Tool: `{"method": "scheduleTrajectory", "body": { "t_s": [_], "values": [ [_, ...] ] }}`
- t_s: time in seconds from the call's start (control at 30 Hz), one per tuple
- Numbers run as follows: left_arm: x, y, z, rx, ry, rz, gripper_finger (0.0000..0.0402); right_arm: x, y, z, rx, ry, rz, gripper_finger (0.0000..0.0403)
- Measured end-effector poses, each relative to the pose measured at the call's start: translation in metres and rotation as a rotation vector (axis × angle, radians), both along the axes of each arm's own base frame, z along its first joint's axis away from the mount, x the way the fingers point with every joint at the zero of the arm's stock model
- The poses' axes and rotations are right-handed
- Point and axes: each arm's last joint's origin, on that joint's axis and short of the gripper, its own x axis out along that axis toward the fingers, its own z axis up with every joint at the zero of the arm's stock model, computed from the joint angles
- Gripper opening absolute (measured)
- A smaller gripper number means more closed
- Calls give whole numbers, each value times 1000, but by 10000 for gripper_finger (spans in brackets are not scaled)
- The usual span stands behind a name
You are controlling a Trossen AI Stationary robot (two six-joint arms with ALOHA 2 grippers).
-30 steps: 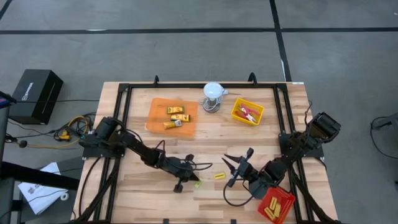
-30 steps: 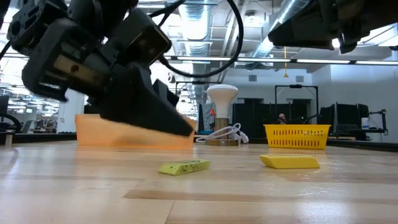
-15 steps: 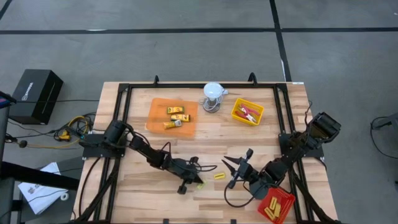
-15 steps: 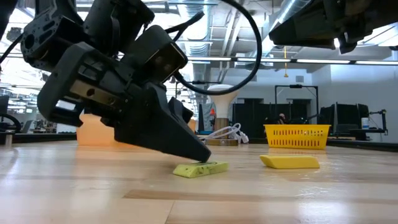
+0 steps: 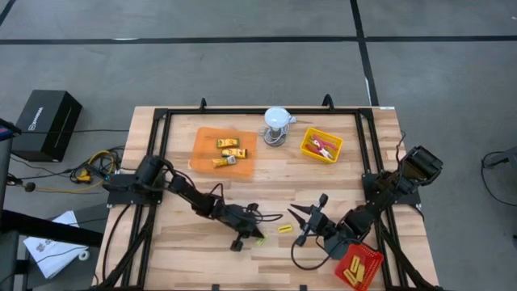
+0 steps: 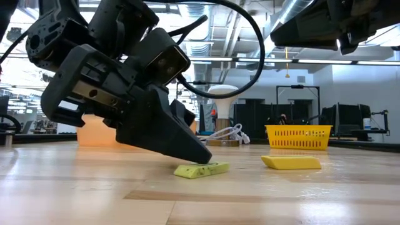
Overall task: Pick & Place School Supplies
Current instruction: Adjust the green eraser
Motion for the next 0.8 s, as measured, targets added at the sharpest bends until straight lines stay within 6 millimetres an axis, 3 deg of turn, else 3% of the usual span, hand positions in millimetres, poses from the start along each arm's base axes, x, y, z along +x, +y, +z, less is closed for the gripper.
{"method": "scheduleTrajectory", "body": {
  "t_s": [0.37, 0.8],
  "values": [
    [-14, 8, -12, 24, 71, 18, 2, -1, 1, -1, -5, 9, 9, 67],
    [-15, 16, -14, 13, 76, 23, 2, -1, 2, -1, 3, 19, 31, 67]
  ]
}}
